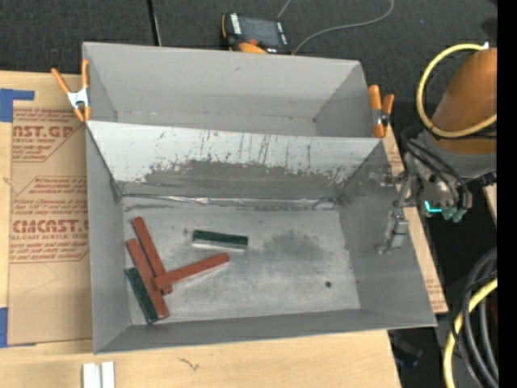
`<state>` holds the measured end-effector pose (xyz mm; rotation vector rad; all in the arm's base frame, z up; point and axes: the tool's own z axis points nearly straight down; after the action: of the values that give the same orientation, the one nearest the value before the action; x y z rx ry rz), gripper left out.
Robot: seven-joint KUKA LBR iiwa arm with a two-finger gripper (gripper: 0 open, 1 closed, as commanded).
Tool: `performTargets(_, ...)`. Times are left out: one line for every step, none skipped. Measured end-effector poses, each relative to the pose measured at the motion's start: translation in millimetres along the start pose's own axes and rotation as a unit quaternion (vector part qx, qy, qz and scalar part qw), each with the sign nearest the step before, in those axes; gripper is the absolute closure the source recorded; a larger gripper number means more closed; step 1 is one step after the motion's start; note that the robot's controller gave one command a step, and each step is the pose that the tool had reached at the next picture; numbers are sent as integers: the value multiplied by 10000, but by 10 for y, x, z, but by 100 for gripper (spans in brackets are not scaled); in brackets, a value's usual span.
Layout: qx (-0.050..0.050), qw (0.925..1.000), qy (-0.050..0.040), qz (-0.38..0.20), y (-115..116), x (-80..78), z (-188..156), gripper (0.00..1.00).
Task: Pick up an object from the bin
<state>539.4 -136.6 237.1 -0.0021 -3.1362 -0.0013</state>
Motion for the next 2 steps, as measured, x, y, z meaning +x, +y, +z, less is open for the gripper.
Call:
performTargets(-9, 9980, 4, -626, 340, -67, 1668, 0)
performTargets(5, 9981, -30, -623, 328, -88, 1624, 0)
